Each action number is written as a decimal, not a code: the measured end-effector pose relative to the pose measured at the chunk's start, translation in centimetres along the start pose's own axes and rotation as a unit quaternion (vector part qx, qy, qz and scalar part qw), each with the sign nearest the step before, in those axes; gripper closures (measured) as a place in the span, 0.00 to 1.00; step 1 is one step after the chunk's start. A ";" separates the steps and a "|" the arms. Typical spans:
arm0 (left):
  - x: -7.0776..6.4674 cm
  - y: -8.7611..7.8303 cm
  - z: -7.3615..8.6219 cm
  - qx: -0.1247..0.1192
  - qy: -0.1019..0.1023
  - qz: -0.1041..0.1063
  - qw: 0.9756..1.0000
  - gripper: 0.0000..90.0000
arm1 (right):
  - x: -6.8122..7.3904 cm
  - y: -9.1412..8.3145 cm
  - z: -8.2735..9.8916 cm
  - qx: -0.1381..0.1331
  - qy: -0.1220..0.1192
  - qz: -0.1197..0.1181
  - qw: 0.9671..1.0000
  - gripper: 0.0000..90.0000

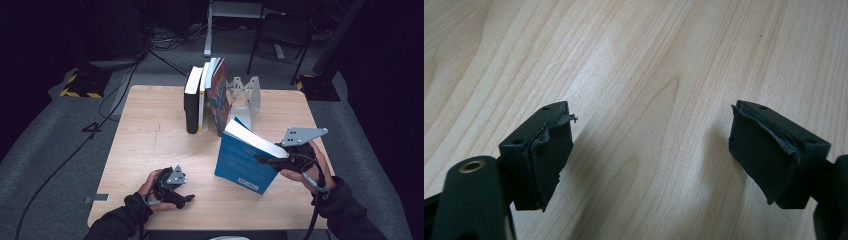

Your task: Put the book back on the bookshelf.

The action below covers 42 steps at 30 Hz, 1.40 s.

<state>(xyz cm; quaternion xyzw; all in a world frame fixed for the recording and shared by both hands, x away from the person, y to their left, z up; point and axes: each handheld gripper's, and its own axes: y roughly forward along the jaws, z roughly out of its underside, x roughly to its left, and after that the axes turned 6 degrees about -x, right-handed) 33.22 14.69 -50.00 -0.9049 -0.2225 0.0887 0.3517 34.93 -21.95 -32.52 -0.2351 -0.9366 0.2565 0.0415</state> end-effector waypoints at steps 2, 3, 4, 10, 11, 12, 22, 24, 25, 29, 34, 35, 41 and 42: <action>0.1 0.1 0.1 -0.006 -0.002 0.000 1.000 0.19 | -0.1 -0.1 0.1 0.000 0.001 0.002 1.000 0.67; 0.2 0.2 0.2 -0.007 -0.004 0.002 1.000 0.17 | -0.2 -0.4 0.2 0.001 0.007 0.008 1.000 0.67; 0.3 0.2 0.3 -0.012 -0.005 0.001 1.000 0.17 | -0.3 -0.5 0.2 0.001 0.006 0.011 1.000 0.67; 0.2 0.2 0.4 -0.018 -0.005 0.001 1.000 0.17 | -0.6 -1.6 0.2 0.012 0.001 0.028 1.000 0.67; 0.2 0.2 0.4 -0.018 -0.005 0.001 1.000 0.17 | -0.7 -1.7 0.2 0.013 -0.001 0.029 1.000 0.67; 0.2 0.2 0.4 -0.017 -0.006 0.001 1.000 0.17 | -0.7 -1.8 0.2 0.014 0.000 0.030 0.999 0.67; 0.4 0.2 0.4 -0.018 0.004 0.011 1.000 0.17 | -1.0 -2.8 0.3 0.019 0.007 0.046 0.999 0.67; 0.4 0.2 0.4 -0.018 0.004 0.011 1.000 0.17 | -1.1 -3.1 0.3 0.018 0.009 0.052 0.998 0.67; 0.4 0.2 0.4 -0.018 0.004 0.011 1.000 0.17 | -1.2 -3.2 0.3 0.018 0.009 0.056 0.998 0.67; 0.5 0.2 0.4 -0.018 0.005 0.013 1.000 0.17 | -1.5 -3.7 0.3 0.019 0.013 0.067 0.997 0.67; 0.5 0.2 0.4 -0.017 0.003 0.013 1.000 0.16 | -2.0 -4.2 -0.1 0.023 0.015 0.083 0.996 0.67; 0.5 0.2 0.4 -0.016 0.003 0.013 1.000 0.16 | -2.0 -4.2 -0.2 0.023 0.015 0.086 0.996 0.67; 0.6 0.3 0.4 -0.018 0.007 0.014 1.000 0.16 | -2.4 -4.1 -0.9 0.028 0.015 0.098 0.995 0.67; 0.6 0.3 0.4 -0.018 0.007 0.014 1.000 0.16 | -2.4 -4.0 -1.1 0.029 0.015 0.099 0.995 0.67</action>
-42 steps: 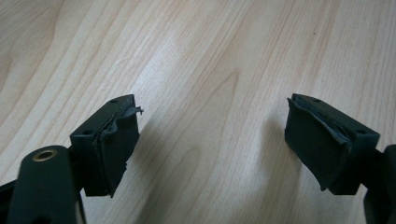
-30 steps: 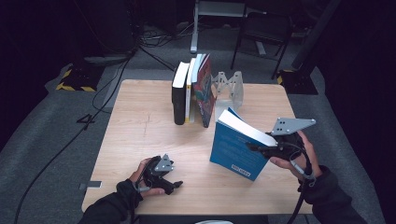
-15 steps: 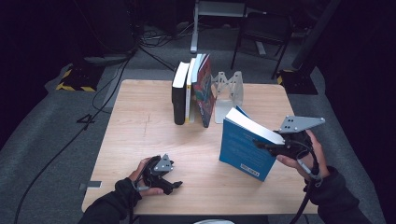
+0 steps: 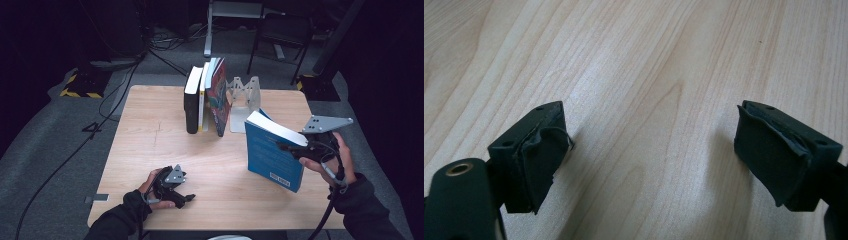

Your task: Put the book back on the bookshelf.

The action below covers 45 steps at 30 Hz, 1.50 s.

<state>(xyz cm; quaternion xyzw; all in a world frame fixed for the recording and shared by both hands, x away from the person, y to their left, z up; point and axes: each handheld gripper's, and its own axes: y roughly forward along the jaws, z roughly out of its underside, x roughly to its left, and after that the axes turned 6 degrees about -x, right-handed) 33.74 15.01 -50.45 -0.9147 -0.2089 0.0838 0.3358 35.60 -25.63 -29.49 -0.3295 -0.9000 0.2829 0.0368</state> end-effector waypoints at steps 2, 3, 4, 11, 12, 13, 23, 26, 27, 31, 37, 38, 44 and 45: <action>0.0 0.0 0.0 0.000 0.000 -0.001 1.000 0.16 | -0.1 0.3 -0.4 0.001 -0.001 0.000 1.000 0.67; 0.0 0.0 0.0 -0.001 -0.001 -0.001 1.000 0.16 | -0.1 0.4 -0.5 0.002 0.000 0.002 1.000 0.67; 0.1 0.0 0.0 -0.001 0.000 0.000 1.000 0.16 | -0.1 0.6 -0.7 0.003 0.000 0.003 1.000 0.67; 0.1 0.1 -0.1 -0.001 -0.004 0.000 1.000 0.16 | -0.7 2.0 -2.4 0.000 0.000 0.013 1.000 0.67; 0.1 0.1 -0.1 -0.001 -0.004 0.000 1.000 0.16 | -0.8 2.2 -2.7 -0.003 0.003 0.016 1.000 0.67; 0.1 0.1 -0.1 -0.001 -0.004 0.000 1.000 0.16 | -1.0 2.4 -2.9 -0.005 0.003 0.020 1.000 0.67; 0.1 0.1 -0.1 -0.001 -0.004 -0.001 1.000 0.16 | -3.1 5.7 -5.9 -0.015 0.025 0.062 0.998 0.67; 0.1 0.1 -0.1 -0.001 -0.004 -0.001 1.000 0.16 | -3.9 7.0 -6.7 -0.018 0.031 0.078 0.996 0.67; 0.1 0.1 -0.1 -0.001 -0.004 -0.001 1.000 0.16 | -3.9 7.0 -6.7 -0.018 0.031 0.078 0.996 0.67; 0.1 0.1 -0.1 -0.001 -0.004 -0.001 1.000 0.16 | -4.7 8.9 -7.9 -0.013 0.034 0.103 0.994 0.67; 0.1 0.1 -0.1 -0.001 -0.003 0.000 1.000 0.16 | -6.1 11.2 -9.1 -0.024 0.054 0.128 0.990 0.67; 0.1 0.1 -0.1 -0.001 -0.003 0.000 1.000 0.16 | -6.6 12.2 -9.4 -0.025 0.062 0.137 0.988 0.67; 0.1 0.1 -0.1 -0.002 -0.004 0.000 1.000 0.16 | -7.6 14.3 -9.6 -0.022 0.072 0.157 0.985 0.67; 0.1 0.1 -0.1 -0.002 -0.004 0.000 1.000 0.16 | -7.8 14.6 -9.6 -0.022 0.070 0.162 0.984 0.67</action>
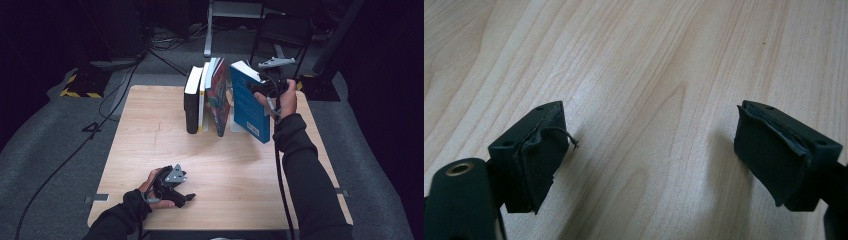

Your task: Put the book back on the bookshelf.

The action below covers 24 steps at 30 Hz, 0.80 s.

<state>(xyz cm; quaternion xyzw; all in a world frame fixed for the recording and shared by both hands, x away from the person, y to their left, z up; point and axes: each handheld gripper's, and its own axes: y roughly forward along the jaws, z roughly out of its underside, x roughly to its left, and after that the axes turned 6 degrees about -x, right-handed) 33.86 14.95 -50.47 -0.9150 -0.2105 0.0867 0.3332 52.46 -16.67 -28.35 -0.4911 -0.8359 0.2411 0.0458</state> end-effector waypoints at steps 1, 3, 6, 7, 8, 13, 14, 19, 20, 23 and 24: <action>0.0 0.0 0.0 0.000 0.000 0.000 1.000 0.16 | -0.1 0.3 0.1 0.002 0.000 0.002 1.000 0.67; 0.0 0.0 0.0 0.000 0.000 0.001 1.000 0.16 | -0.5 1.0 0.3 0.001 0.017 0.008 1.000 0.67; 0.0 0.0 0.0 0.000 0.001 0.002 1.000 0.16 | -0.8 1.7 0.7 -0.007 0.029 0.006 1.000 0.67; 0.1 0.0 0.0 0.000 0.001 0.003 1.000 0.16 | -0.9 1.7 0.8 -0.011 0.033 0.006 0.999 0.67; 0.1 0.0 0.0 0.000 0.002 0.003 1.000 0.16 | -0.9 1.7 0.8 -0.012 0.033 0.004 0.999 0.67; 0.1 0.0 0.0 0.000 0.002 0.003 1.000 0.16 | -1.0 1.4 1.3 -0.023 0.036 0.000 0.999 0.67; 0.1 0.0 0.0 0.000 0.002 0.003 1.000 0.16 | -1.1 1.1 1.7 -0.028 0.040 0.000 0.999 0.67; 0.1 0.0 0.0 0.000 0.002 0.003 1.000 0.16 | -0.8 0.4 2.3 -0.026 0.029 -0.008 0.999 0.66; 0.1 0.0 0.0 0.000 0.002 0.003 1.000 0.16 | -0.7 0.2 2.5 -0.024 0.027 -0.008 0.999 0.66; 0.1 0.0 0.0 0.001 0.003 0.003 1.000 0.16 | -0.6 -0.6 3.0 -0.017 0.025 -0.016 0.999 0.66; 0.1 0.0 0.0 0.000 0.003 0.003 1.000 0.16 | -0.6 -0.8 3.2 -0.015 0.021 -0.017 1.000 0.66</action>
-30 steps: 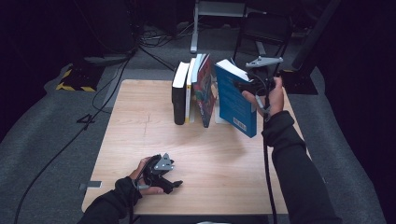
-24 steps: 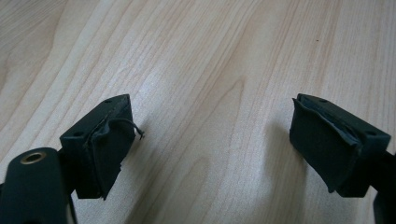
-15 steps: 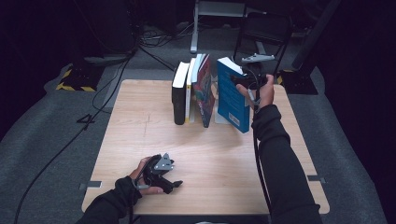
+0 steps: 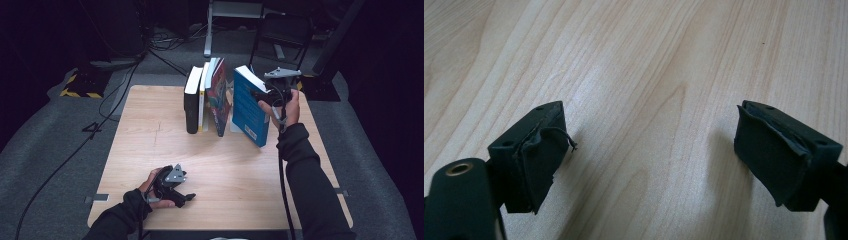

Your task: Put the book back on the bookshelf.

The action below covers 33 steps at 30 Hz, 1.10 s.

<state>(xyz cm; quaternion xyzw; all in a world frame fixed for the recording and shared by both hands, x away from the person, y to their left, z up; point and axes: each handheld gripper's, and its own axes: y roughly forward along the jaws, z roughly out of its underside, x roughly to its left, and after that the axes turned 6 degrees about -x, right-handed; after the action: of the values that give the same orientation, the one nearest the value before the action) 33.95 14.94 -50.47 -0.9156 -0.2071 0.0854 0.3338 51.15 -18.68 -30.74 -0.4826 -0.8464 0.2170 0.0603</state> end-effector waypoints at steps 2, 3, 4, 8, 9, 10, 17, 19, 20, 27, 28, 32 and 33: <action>0.0 0.0 0.0 -0.001 0.000 0.000 1.000 0.16 | 0.1 -0.5 0.4 0.005 -0.004 -0.002 1.000 0.66; 0.0 0.0 0.0 0.000 0.001 0.000 1.000 0.16 | 0.1 -0.5 0.4 0.005 -0.004 -0.002 1.000 0.66; 0.0 0.0 0.0 0.000 0.000 0.000 1.000 0.16 | 0.1 -0.9 0.7 0.009 -0.003 -0.004 1.000 0.66; 0.0 0.1 0.0 0.000 -0.001 -0.001 1.000 0.16 | 0.1 -1.8 1.5 0.018 -0.002 -0.006 1.000 0.66; 0.0 0.1 -0.1 0.000 -0.001 -0.002 1.000 0.16 | 0.1 -2.0 1.6 0.021 -0.004 -0.008 1.000 0.66; 0.0 0.1 -0.1 0.000 -0.001 -0.001 1.000 0.16 | 0.1 -2.1 1.7 0.023 -0.003 -0.008 1.000 0.66; 0.0 0.1 -0.1 0.000 -0.001 -0.001 1.000 0.16 | -0.4 -2.8 2.2 0.034 0.001 -0.014 0.999 0.65; 0.0 0.1 -0.1 0.000 -0.001 -0.002 1.000 0.16 | -0.6 -2.9 2.0 0.048 -0.002 -0.031 0.998 0.64; 0.0 0.1 -0.1 0.000 -0.001 -0.002 1.000 0.16 | -0.6 -2.9 2.0 0.048 -0.002 -0.031 0.998 0.64; 0.0 0.1 -0.1 0.000 -0.001 -0.001 1.000 0.16 | -0.9 -2.3 1.1 0.073 -0.003 -0.055 0.996 0.58; 0.0 0.1 -0.1 0.000 -0.001 -0.002 1.000 0.16 | -0.9 -2.1 0.9 0.073 -0.003 -0.050 0.996 0.57; 0.0 0.1 -0.1 0.000 -0.001 -0.002 1.000 0.16 | -1.0 -1.5 0.7 0.078 0.005 -0.044 0.996 0.58; 0.0 0.1 -0.1 0.000 -0.001 -0.002 1.000 0.16 | -1.0 -1.3 0.6 0.081 0.004 -0.045 0.996 0.60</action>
<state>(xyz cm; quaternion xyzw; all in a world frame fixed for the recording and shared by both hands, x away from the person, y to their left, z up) 34.01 14.84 -50.47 -0.9152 -0.2089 0.0858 0.3338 50.44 -20.32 -30.65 -0.4381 -0.8468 0.2800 0.1124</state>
